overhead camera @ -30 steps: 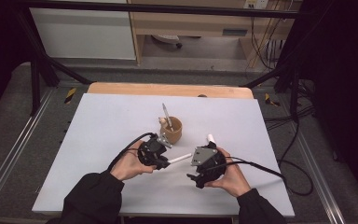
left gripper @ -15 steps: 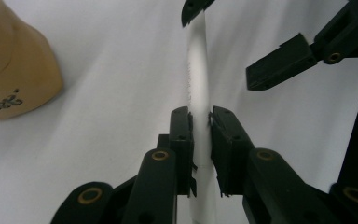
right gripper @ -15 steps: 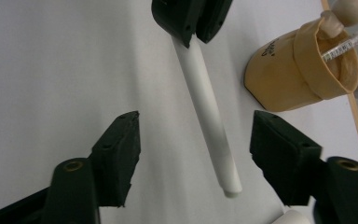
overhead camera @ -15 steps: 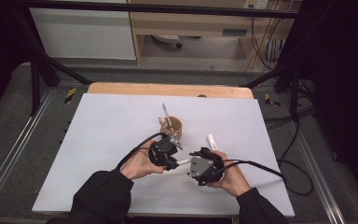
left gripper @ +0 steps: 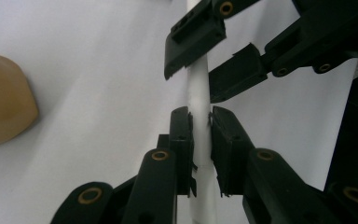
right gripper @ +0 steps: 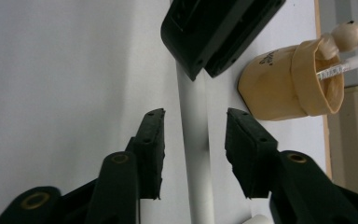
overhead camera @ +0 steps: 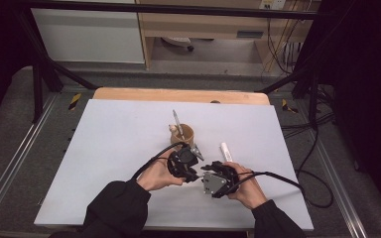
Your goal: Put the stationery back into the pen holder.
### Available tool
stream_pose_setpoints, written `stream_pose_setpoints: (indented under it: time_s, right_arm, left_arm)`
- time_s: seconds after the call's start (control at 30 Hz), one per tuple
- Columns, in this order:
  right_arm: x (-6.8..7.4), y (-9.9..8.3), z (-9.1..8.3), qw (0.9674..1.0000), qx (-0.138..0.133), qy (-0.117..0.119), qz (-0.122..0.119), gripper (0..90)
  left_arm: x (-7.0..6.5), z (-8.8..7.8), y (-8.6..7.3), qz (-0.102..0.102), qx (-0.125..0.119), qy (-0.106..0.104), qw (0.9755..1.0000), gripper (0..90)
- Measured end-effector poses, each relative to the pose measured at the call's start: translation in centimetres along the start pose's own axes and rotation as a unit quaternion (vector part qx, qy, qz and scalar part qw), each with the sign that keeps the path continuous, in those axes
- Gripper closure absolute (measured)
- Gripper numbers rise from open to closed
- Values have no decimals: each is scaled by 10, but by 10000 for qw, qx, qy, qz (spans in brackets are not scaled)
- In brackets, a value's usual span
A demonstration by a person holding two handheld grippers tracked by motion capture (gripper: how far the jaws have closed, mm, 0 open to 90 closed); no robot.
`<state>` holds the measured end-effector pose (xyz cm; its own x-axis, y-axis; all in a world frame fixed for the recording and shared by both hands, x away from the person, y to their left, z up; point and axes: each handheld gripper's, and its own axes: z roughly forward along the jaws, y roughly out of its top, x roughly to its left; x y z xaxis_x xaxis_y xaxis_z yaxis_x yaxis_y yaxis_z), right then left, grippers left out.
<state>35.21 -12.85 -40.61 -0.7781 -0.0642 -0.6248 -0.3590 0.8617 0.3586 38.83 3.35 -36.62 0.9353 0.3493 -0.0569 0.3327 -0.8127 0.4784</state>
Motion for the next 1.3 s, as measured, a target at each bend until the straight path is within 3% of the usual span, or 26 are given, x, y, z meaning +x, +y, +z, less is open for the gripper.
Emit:
stream_pose_setpoints:
  time_s: [0.43,0.7,0.77,0.9,1.03,1.3]
  right_arm:
    - [3,-1,-2,9989,-176,53,-424,781]
    - [3,-1,-3,9988,-170,56,-466,786]
    - [2,-1,-3,9991,-177,58,-382,787]
    - [-2,-4,-3,9997,-126,58,-215,786]
    - [-7,-9,-3,10000,-47,17,-57,787]
    - [-15,-19,-8,9982,59,-75,584,787]
  left_arm:
    - [-3,4,4,44,36,-8,10000,780]
    - [-3,3,1,54,-104,-13,9999,775]
    - [-3,1,-1,66,-209,17,9998,759]
    - [-1,-5,-8,103,-539,175,9983,639]
    - [3,-11,-21,102,-689,291,9971,532]
    - [18,-19,-57,-305,-938,627,9931,341]
